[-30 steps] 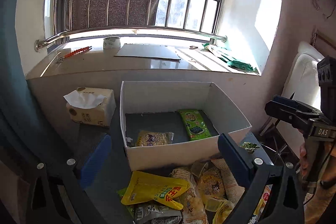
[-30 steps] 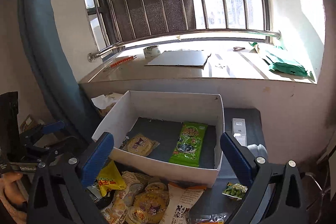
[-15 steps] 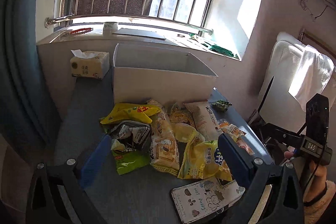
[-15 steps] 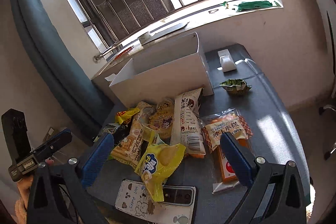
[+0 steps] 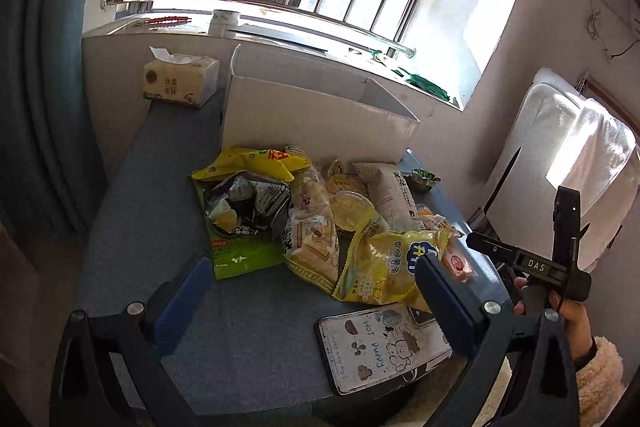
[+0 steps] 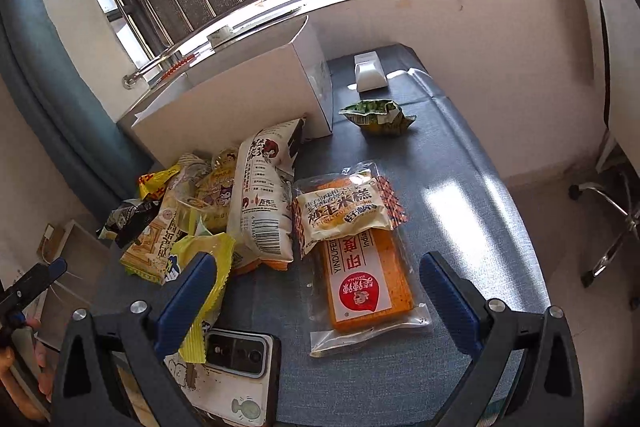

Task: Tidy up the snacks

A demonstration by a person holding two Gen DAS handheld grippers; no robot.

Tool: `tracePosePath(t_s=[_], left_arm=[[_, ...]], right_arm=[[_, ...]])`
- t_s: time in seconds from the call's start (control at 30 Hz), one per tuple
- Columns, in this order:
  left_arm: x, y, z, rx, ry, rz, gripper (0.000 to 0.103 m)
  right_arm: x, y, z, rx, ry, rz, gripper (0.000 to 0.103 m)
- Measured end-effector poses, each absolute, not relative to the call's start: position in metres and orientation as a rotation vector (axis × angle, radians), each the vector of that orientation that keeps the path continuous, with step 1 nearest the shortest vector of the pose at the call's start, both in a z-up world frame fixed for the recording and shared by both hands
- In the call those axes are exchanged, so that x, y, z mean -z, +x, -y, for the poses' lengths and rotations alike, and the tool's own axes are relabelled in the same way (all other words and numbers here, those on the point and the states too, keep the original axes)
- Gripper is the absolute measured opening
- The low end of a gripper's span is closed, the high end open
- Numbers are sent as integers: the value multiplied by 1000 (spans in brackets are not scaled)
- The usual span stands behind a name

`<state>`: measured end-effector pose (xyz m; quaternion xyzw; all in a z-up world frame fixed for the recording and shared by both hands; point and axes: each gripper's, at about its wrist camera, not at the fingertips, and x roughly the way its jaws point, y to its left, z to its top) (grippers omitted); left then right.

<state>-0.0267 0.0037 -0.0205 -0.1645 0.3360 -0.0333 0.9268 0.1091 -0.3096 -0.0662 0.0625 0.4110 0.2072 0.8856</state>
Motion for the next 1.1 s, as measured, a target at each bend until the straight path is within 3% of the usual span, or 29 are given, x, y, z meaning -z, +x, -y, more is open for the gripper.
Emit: tracePosePath(t_s=[0.3,0.47,0.5,0.57,0.6,0.67,1.1], left_arm=[[27,-30,-9,58,-340,-704,103],[27,-31,-13,52,-341,-707,103],[27,-31,-13,47,-338,-707,103],[28,-31,-15,35,-336,-712,103],[29,-31,-16,33,-339,-716,103],[31,-31,-18,29,-346,-719,103],[44,7,-28,11,-267,-759,103]], right_arm=[[79,148,277,-377,-276,-838,103],[92,169,271,-428,-269,-908,101],[93,171,271,-454,-256,-920,96],[91,170,271,-500,-230,-919,53],[88,167,272,-485,-235,-895,49],[81,159,274,-494,-225,-863,21],[35,116,292,-607,-15,-780,20]])
